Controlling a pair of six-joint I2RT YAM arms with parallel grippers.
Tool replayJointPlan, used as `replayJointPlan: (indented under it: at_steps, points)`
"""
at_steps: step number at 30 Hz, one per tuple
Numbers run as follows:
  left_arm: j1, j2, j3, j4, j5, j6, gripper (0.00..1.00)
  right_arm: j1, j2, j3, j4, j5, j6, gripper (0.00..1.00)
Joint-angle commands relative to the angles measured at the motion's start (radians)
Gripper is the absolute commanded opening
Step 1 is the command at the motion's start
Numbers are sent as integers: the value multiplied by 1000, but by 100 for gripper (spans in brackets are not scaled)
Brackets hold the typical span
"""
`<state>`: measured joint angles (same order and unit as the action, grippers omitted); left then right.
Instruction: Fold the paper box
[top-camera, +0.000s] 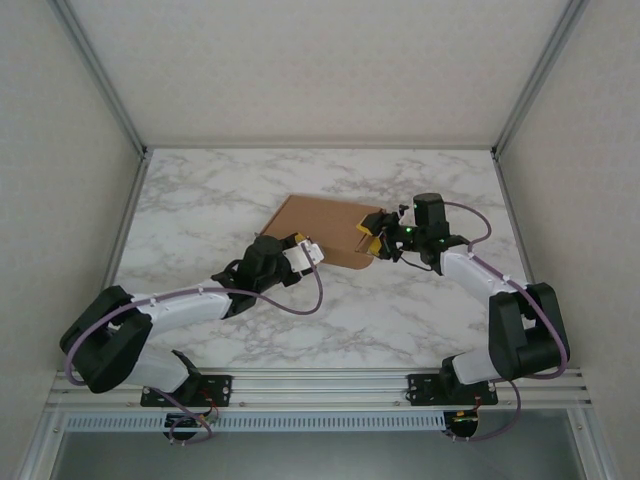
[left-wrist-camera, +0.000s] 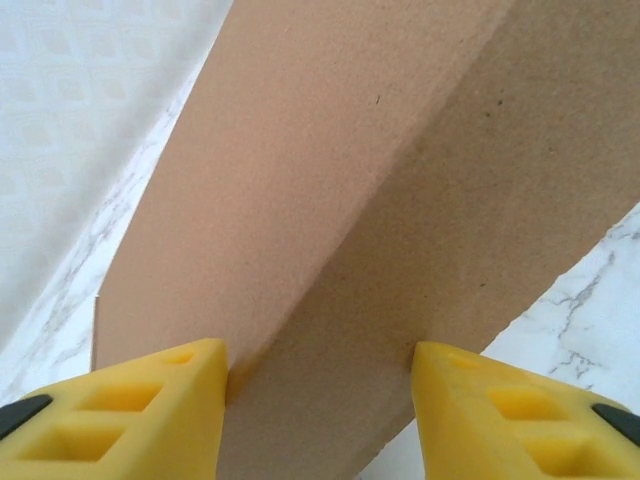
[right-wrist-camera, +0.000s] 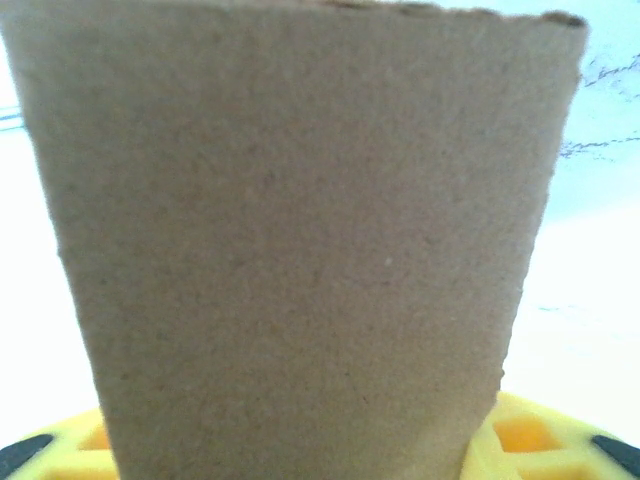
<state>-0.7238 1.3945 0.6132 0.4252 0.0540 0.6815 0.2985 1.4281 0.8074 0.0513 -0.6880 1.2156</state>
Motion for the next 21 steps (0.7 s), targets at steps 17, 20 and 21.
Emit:
replayJointPlan:
  at_steps: [17,20,21]
  points:
    - [-64,44,-40,76,-98,76,60,14,-95,22,94,-156,87,43]
    - [-69,46,-36,63,-106,92,64,15,-99,23,91,-157,89,43]
    - [-71,45,-35,61,-113,98,65,14,-100,24,89,-156,88,44]
